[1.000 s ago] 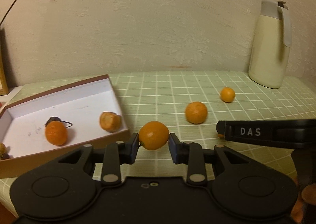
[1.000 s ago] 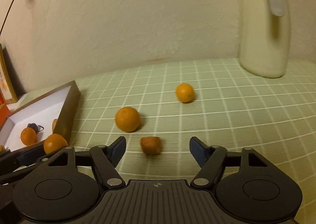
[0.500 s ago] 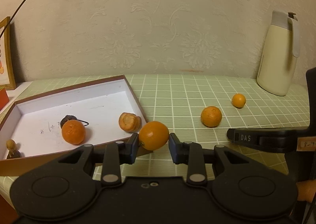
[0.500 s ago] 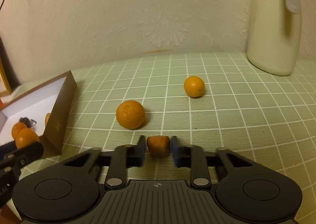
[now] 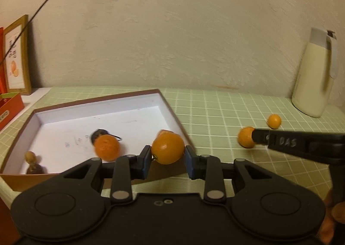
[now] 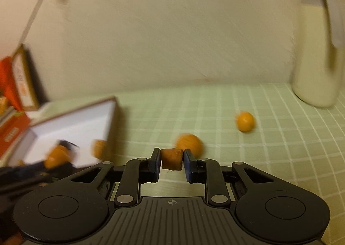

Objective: Organize fruits
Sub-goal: 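Carry the held orange and orange chunk over the white tray with both tools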

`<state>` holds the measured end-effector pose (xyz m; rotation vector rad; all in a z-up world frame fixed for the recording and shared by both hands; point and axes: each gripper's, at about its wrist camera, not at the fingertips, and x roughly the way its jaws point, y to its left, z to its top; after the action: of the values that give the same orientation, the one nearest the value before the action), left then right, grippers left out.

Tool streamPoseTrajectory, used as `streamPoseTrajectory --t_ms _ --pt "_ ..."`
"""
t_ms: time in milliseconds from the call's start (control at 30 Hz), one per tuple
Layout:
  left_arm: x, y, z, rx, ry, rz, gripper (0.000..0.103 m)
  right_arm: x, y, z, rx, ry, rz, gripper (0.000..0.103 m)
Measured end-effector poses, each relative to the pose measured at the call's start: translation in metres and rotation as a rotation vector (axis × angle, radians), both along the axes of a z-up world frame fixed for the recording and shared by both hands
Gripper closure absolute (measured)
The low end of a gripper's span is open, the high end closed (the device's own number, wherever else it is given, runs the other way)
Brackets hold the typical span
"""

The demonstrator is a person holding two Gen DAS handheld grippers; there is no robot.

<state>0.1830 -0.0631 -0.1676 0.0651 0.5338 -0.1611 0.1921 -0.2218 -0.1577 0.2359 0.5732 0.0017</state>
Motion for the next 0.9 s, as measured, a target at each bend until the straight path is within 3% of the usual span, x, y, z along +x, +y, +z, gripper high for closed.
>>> streamPoseTrajectory --t_ms 200,500,700,900 --pt "-0.002 0.032 0.013 -0.009 -0.02 0.069 0.08 -0.004 0.033 0.027 0.019 -0.079 0.102 0.08" --pt "0.006 0.089 0.04 0.017 -0.066 0.184 0.08 0.016 0.085 0.043 -0.003 -0.1 0.229 0.08" --pt "0.016 0.119 0.038 0.054 -0.062 0.251 0.08 0.038 0.114 0.048 -0.03 -0.103 0.279 0.08" --pt "0.02 0.143 0.03 0.015 -0.03 0.308 0.08 0.05 0.126 0.037 -0.067 -0.101 0.285 0.08"
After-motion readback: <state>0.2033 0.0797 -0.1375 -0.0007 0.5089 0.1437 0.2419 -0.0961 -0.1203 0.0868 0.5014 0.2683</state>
